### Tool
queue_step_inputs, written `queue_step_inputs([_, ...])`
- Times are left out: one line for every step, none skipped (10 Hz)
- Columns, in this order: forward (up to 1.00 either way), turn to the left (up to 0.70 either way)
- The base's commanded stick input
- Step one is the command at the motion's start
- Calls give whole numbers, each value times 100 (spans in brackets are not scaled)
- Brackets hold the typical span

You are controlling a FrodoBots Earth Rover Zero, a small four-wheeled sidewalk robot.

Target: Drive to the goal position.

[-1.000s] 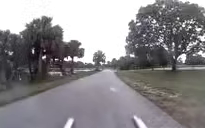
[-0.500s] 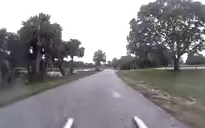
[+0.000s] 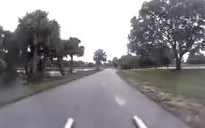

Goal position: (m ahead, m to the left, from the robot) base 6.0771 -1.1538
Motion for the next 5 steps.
queue_step_inputs([85, 0])
queue_step_inputs([85, 0])
queue_step_inputs([85, 0])
queue_step_inputs([85, 0])
queue_step_inputs([85, 0])
